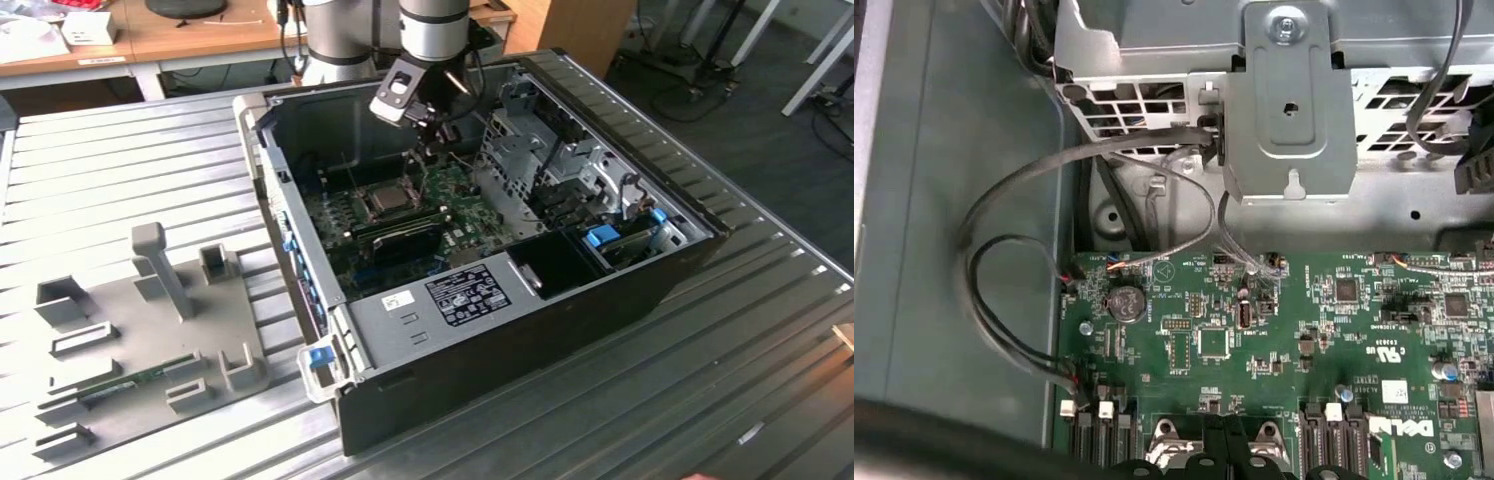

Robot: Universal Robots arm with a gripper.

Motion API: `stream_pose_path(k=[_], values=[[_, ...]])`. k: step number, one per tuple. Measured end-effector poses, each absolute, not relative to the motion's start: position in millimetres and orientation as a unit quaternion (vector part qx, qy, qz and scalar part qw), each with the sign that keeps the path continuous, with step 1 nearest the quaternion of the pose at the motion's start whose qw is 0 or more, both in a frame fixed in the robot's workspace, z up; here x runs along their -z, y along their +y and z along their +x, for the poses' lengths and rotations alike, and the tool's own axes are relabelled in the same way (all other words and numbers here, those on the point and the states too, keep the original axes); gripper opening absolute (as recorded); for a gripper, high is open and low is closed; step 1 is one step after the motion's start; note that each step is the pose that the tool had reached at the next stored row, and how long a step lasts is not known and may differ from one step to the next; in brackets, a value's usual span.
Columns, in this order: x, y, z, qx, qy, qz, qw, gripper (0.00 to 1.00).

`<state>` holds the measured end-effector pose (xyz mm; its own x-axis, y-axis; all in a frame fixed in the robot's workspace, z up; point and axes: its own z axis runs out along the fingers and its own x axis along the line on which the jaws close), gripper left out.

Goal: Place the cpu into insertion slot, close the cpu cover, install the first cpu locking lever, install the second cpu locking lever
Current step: 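Close the cpu cover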

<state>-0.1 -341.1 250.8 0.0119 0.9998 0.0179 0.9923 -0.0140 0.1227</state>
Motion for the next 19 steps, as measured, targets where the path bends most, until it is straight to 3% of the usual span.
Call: stream_pose_path(k=[19], values=[[-251, -341, -15, -0.059, 0.701, 0.710, 0.047, 0.10]])
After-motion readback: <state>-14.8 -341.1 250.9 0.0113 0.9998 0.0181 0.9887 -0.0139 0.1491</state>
